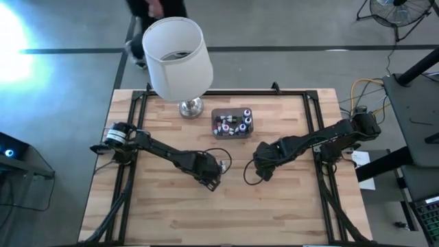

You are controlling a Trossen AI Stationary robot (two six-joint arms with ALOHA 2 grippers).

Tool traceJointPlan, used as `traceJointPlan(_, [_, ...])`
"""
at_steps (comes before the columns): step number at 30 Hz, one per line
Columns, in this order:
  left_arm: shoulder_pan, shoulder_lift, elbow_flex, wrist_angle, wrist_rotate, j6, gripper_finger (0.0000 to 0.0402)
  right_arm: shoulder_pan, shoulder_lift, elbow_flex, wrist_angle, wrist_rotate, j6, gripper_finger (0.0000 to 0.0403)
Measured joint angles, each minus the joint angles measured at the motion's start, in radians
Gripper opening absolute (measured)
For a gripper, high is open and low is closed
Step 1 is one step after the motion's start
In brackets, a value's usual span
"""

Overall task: Pick & Place food coloring
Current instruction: Put the small light blue food coloring bottle into the bin

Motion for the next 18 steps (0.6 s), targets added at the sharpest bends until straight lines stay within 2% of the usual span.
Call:
traceJointPlan(14, [0.009,-0.008,-0.060,0.011,0.012,0.014,0.0067,0.000,0.000,0.000,0.000,-0.001,0.034,0.0119])
traceJointPlan(18, [0.011,-0.010,-0.042,-0.009,0.016,0.024,0.0049,0.005,-0.006,0.000,0.001,0.050,0.050,0.0114])
